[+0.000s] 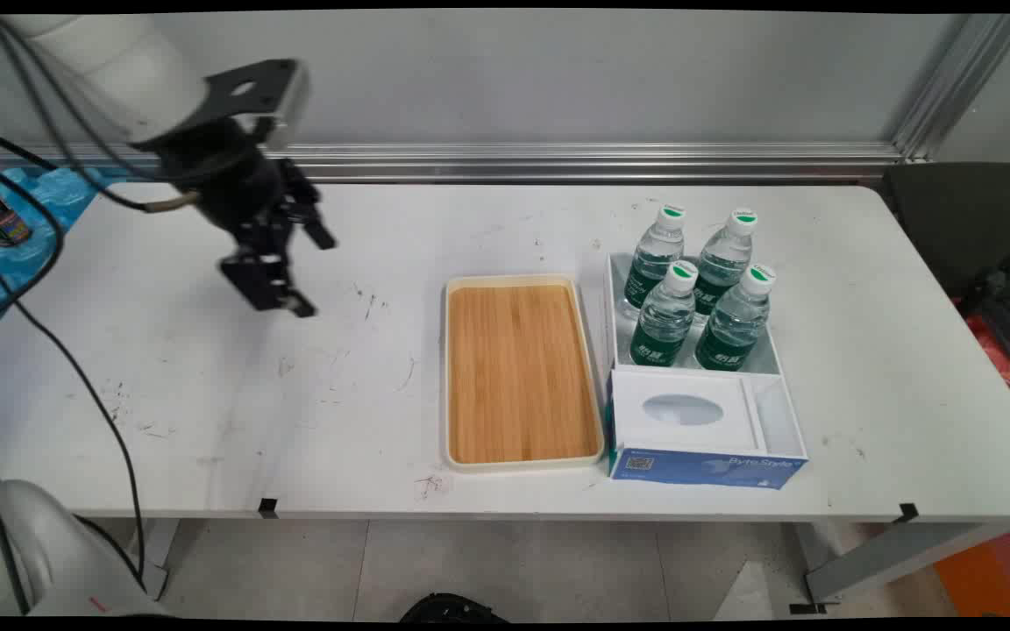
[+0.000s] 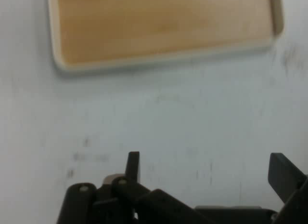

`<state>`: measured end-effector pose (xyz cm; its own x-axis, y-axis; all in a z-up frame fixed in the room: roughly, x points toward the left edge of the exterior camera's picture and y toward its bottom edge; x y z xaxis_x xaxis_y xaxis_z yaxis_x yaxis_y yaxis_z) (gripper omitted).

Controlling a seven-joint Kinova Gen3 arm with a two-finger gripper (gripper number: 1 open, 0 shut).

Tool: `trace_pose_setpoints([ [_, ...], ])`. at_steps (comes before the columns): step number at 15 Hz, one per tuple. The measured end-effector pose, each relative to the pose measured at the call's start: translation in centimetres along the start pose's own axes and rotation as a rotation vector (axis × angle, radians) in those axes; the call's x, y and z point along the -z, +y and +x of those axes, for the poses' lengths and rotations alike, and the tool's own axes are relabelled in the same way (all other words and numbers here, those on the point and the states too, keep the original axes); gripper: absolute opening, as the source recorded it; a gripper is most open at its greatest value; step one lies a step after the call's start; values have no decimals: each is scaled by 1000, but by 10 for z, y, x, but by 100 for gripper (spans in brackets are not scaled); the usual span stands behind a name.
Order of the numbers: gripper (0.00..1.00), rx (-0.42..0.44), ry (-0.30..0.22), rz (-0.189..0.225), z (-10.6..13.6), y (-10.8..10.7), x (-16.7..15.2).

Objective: Pick up the green bottle from the white box

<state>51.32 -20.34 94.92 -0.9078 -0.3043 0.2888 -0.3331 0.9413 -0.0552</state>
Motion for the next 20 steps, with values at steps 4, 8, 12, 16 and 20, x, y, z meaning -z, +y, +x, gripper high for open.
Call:
trace_pose_setpoints([
  [4,100,7,94,2,47,3,-18],
  [8,100,6,198,10,99,2,-44],
  [12,100,6,287,22,144,-4,-74],
  [16,100,6,350,39,179,-13,-107],
  [20,100,8,388,50,200,-21,-138],
])
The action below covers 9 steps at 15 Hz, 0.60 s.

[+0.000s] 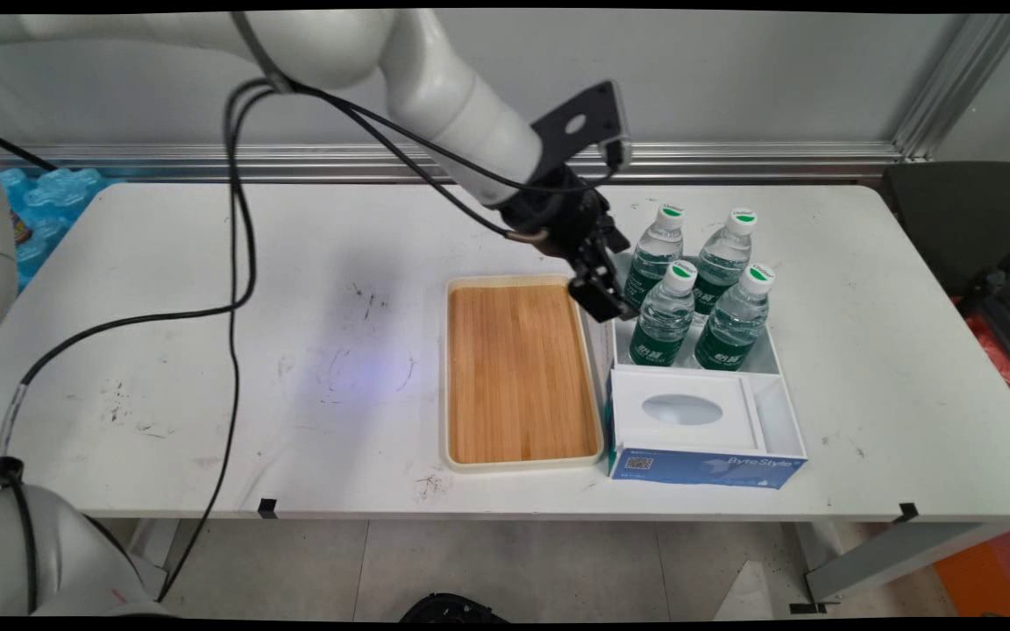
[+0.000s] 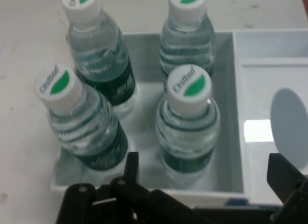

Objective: Pick up the green bottle from the white box

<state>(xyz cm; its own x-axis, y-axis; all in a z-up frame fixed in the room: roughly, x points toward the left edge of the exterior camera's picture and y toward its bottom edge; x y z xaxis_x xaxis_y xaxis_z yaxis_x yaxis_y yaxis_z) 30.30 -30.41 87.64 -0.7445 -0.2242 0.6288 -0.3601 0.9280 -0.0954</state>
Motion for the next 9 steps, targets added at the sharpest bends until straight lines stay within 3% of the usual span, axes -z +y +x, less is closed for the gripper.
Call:
trace_pose_setpoints([
  [9,100,20,30,15,1,-3,-56],
])
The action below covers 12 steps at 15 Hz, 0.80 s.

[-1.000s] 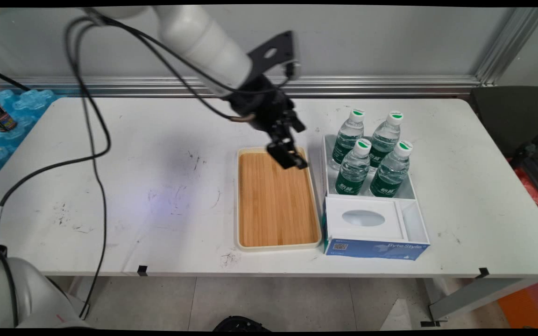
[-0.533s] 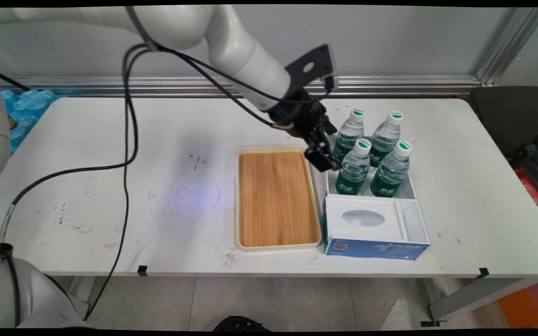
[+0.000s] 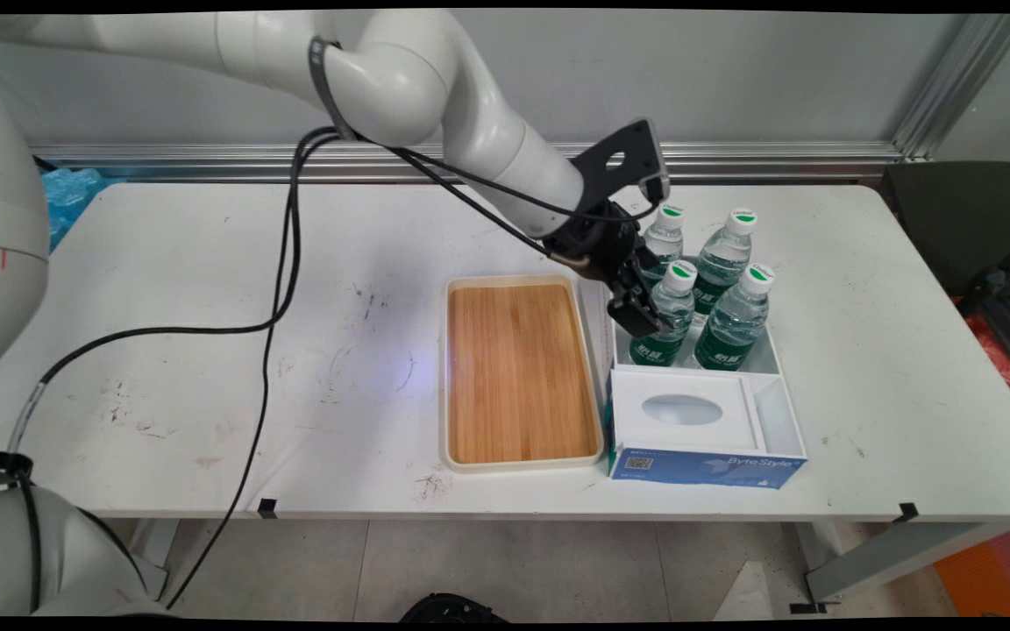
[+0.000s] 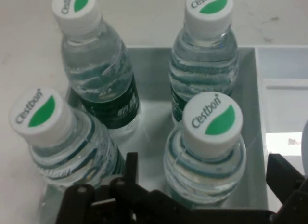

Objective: Pick up the green bottle from the white box, then place the picked object on the tray

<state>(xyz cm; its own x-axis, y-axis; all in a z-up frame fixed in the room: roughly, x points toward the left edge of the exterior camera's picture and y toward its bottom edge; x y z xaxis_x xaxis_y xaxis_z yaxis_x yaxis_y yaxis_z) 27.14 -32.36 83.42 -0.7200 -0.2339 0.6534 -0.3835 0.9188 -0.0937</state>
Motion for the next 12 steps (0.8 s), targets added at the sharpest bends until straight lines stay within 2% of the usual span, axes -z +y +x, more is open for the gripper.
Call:
trace_pose_setpoints([
  [6,100,23,7,0,-2,3,-22],
  [7,0,25,7,-1,-2,3,-25],
  [12,0,33,7,-3,-4,3,-31],
])
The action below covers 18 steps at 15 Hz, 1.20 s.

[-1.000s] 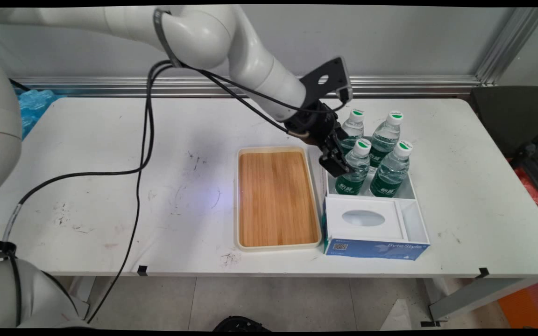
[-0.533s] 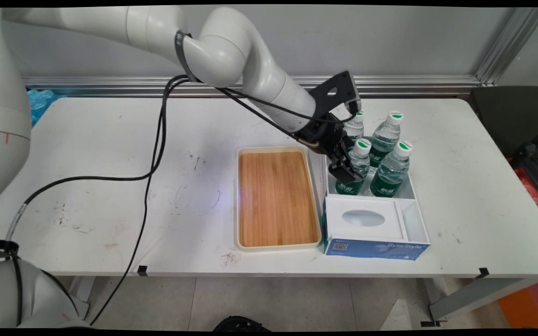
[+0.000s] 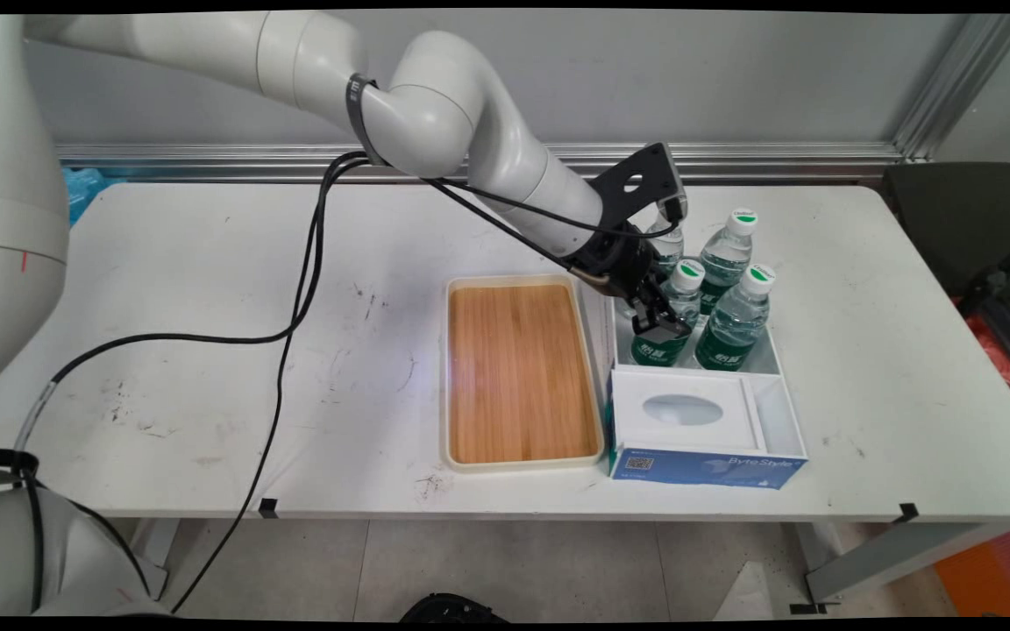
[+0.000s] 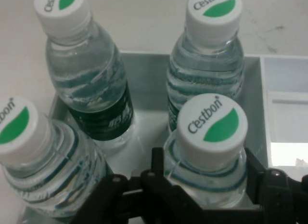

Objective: Place the picked object on the tray

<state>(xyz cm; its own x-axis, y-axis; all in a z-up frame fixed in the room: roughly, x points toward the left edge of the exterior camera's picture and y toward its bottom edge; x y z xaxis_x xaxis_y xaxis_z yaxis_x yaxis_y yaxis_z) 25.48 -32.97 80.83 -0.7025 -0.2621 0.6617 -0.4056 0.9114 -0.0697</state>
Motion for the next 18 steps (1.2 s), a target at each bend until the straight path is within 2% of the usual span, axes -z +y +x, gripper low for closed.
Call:
trace_pose_setpoints([
  [4,0,-2,5,5,4,-3,3],
  [10,0,-9,36,7,27,-8,23],
  [14,0,-15,53,2,45,-8,46],
  [18,0,-31,42,-7,53,-7,74],
])
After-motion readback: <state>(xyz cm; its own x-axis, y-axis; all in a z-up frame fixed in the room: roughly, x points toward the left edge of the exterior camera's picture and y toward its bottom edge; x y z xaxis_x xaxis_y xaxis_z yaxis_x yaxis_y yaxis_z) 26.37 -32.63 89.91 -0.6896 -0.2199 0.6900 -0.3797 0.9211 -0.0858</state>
